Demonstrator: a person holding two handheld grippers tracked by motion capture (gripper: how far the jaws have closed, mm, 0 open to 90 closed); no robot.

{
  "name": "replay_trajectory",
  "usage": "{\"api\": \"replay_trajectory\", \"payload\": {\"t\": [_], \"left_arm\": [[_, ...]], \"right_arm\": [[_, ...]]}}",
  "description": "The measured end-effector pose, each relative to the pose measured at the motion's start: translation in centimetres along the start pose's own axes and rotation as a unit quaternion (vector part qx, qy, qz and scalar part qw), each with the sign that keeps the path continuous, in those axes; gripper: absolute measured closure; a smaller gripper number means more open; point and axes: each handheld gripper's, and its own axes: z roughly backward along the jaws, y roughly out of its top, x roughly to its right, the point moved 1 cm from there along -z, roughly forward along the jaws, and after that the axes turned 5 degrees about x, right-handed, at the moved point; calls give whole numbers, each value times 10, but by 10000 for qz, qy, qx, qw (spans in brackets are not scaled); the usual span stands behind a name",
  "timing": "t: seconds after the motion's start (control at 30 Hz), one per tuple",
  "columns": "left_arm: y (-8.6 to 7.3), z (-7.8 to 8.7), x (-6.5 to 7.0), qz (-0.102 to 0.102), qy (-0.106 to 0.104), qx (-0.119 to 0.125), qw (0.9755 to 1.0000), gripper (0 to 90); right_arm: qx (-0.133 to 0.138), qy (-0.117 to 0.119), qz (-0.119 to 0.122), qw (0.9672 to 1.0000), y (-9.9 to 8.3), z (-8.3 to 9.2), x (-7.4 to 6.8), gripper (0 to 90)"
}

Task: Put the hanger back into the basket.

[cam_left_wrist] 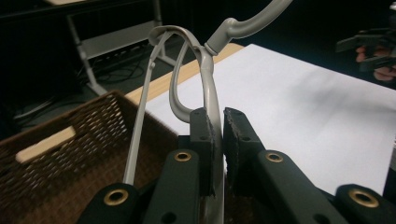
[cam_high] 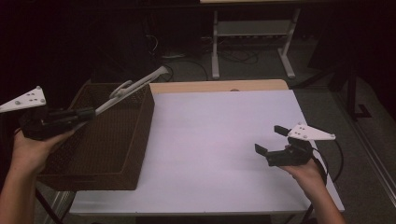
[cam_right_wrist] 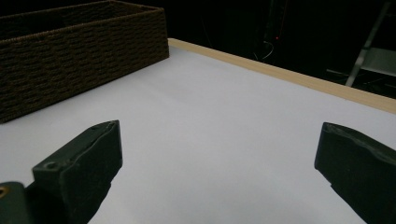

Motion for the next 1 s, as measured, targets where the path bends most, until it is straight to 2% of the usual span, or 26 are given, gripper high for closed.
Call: {"api": "replay_trajectory", "payload": {"t": [0.13, 0.33, 0.57, 0.8, 1.0], "left_arm": [[-6, 7, -7, 62, 89, -71, 9999, 833], [-23, 20, -21, 270, 301, -228, 9989, 833], [-37, 25, -29, 425, 392, -312, 9978, 832], [-49, 28, -36, 553, 459, -430, 9965, 833], [-60, 20, -43, 659, 466, -624, 9948, 832]], "right_arm": [[12, -15, -4, 10000, 0, 0, 0, 3], [-11, -19, -32, 10000, 0, 0, 0, 3], [-3, -33, -31, 10000, 0, 0, 1, 3], [-11, -32, -42, 10000, 0, 0, 1, 3], [20, -48, -10, 10000, 0, 1, 1, 3]]}}
